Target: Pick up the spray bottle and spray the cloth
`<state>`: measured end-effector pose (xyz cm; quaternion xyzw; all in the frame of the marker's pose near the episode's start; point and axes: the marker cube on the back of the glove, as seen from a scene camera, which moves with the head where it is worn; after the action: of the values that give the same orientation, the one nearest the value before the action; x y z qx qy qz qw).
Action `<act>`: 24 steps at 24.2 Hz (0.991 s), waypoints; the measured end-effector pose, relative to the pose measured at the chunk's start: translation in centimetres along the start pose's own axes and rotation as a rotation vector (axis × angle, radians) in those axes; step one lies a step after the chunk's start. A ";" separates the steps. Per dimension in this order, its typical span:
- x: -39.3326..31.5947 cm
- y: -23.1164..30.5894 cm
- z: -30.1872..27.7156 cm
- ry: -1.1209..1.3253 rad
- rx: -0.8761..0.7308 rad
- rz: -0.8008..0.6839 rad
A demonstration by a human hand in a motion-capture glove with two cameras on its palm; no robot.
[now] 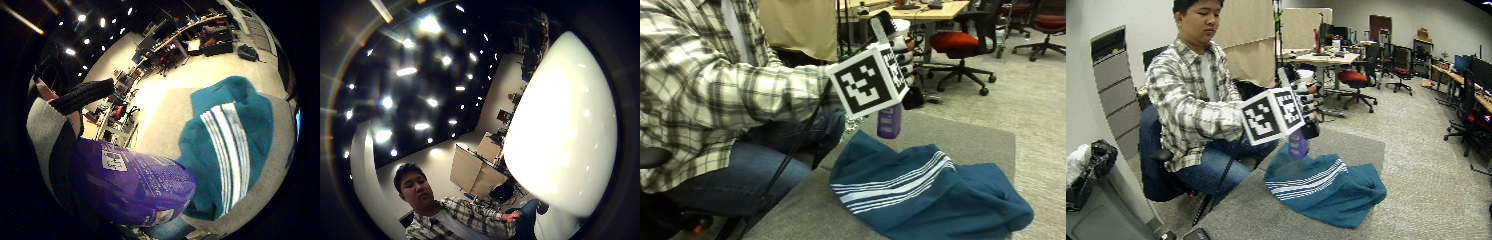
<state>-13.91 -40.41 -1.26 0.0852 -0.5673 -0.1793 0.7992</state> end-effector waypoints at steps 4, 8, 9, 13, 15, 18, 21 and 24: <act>1.1 -1.3 4.4 -0.064 -0.033 -0.017; 3.0 -2.9 7.6 -0.069 -0.052 -0.026; 3.7 -3.3 8.2 -0.068 -0.052 -0.026; 6.3 -4.6 9.6 -0.061 -0.045 -0.011; 7.5 -5.3 9.9 -0.059 -0.039 -0.002; 9.1 -6.1 10.3 -0.033 -0.039 -0.005; 10.5 -6.5 10.8 0.001 -0.059 -0.018; 11.7 -6.5 11.2 0.031 -0.083 -0.025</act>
<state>-22.26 -50.09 10.65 0.0621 -0.5457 -0.2113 0.8085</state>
